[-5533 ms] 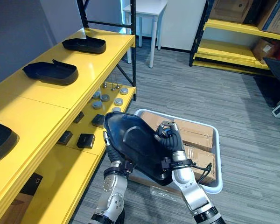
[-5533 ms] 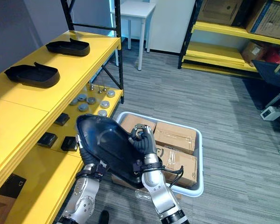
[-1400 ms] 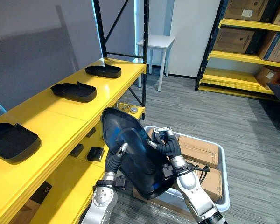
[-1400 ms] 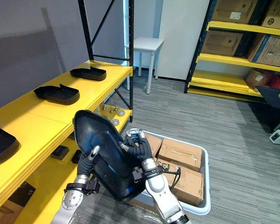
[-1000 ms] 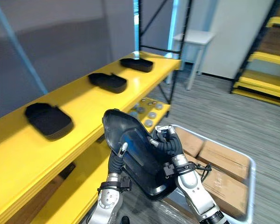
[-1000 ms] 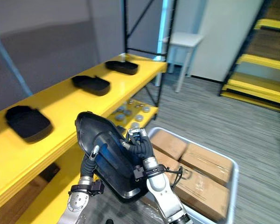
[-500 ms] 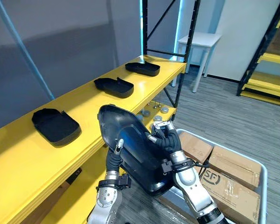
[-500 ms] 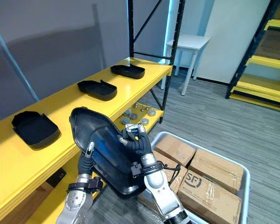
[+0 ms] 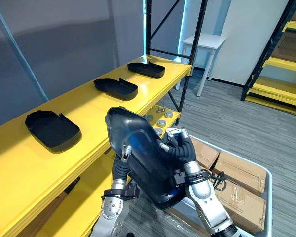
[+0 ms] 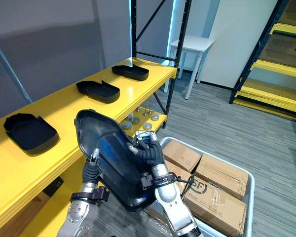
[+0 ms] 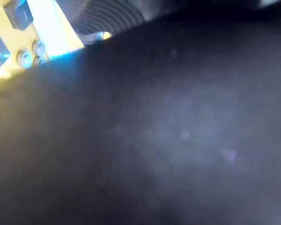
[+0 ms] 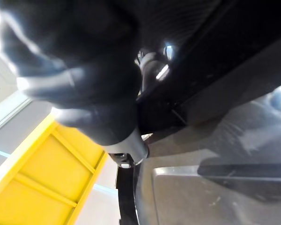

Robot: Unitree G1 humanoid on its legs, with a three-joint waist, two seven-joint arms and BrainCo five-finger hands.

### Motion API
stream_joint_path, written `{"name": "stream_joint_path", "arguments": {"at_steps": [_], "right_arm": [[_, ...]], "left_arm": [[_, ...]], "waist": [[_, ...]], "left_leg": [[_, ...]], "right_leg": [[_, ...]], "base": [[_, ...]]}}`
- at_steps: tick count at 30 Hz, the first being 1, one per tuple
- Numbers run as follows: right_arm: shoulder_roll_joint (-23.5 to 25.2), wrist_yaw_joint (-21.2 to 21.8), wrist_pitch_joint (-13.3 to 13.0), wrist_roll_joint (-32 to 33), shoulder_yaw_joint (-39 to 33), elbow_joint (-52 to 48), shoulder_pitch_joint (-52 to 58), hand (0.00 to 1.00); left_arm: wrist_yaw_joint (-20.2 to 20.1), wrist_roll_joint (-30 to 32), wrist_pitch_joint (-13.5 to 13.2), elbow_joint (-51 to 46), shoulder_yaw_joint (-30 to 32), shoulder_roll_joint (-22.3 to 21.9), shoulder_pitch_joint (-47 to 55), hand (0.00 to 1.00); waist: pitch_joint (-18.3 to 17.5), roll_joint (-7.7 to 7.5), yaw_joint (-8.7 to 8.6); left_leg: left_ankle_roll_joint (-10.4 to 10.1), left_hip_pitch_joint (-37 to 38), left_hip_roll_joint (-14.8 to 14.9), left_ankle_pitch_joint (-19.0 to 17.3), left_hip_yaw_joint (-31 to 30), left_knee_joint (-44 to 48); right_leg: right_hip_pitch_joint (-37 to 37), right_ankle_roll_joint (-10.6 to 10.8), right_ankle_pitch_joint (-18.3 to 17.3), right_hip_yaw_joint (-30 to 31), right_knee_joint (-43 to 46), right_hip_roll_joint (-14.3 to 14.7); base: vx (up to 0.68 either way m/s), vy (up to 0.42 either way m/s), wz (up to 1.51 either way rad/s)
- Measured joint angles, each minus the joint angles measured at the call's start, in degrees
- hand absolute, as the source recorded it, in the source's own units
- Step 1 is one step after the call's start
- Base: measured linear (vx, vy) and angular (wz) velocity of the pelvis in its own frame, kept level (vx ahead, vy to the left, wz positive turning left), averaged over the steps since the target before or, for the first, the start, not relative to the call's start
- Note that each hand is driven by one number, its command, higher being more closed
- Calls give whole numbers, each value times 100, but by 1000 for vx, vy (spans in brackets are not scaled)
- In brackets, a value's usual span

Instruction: Walk over and take plastic housings, then place them on the shelf

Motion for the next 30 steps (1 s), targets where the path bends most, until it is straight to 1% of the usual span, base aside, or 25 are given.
{"name": "stream_joint_path", "arguments": {"at_steps": [3, 7, 10, 18, 19, 21, 22, 27, 30], "right_arm": [[-50, 0, 0, 2, -20, -135, 144, 100], [-60, 0, 0, 8, -41, -155, 189, 100], [-61, 0, 0, 9, -50, -157, 190, 100], [-81, 0, -20, 19, -73, -210, 320, 100], [-81, 0, -20, 32, -73, -210, 320, 100], [-82, 1, -20, 35, -73, -210, 323, 100], [-82, 1, -20, 40, -73, -210, 323, 100], [-113, 4, -20, 182, -73, -210, 396, 100], [-114, 18, -21, 239, -72, -210, 458, 100]], "left_arm": [[-95, -2, 0, 0, -34, 15, -6, 100], [-108, -70, 0, 0, -121, 57, -21, 100], [-218, -108, 0, 0, -162, 76, -74, 100], [-213, -210, 2, 3, -161, 149, -216, 100], [-215, -219, 2, 3, -161, 150, -216, 0], [-235, -231, 2, 3, -161, 153, -216, 0], [-248, -240, 2, 3, -161, 157, -216, 100], [-296, -325, -3, 1, -148, 201, -228, 100], [-296, -324, 0, 2, -102, 210, -246, 100]], "waist": [[3, -5, -11], [4, -6, -19], [11, -19, -16], [17, -42, -32], [16, -44, -33], [13, -54, -47], [13, -59, -54], [20, -87, -132], [19, -89, -148]], "left_leg": [[0, -5, -1, 1, -4, 0], [-6, -5, 1, 6, -8, 0], [-6, -7, 0, 9, -12, 0], [-2, -9, 2, 15, -13, 1], [-2, -9, 3, 15, -13, 1], [-2, -9, 2, 16, -12, 1], [-2, -9, 2, 16, -12, 1], [-2, -9, 4, 16, -11, 1], [-2, -9, 7, 16, -5, 1]], "right_leg": [[-6, 0, 0, 1, 0, -1], [-7, 1, -1, 2, 1, 1], [-7, 1, -1, 0, 3, 1], [-18, -1, -2, 9, 8, 0], [-19, 0, -1, 9, 8, 0], [-20, 0, -1, 10, 8, 0], [-20, 0, -1, 10, 8, 0], [-21, 0, -1, 13, 8, 1], [-25, 0, -1, 19, 8, 1]], "base": [[0, 0, 0], [8, -7, 0], [0, 0, 0], [0, 0, 0], [0, 0, 0], [0, 0, 0], [0, 0, 0], [0, 0, 0], [0, 0, 0]]}}
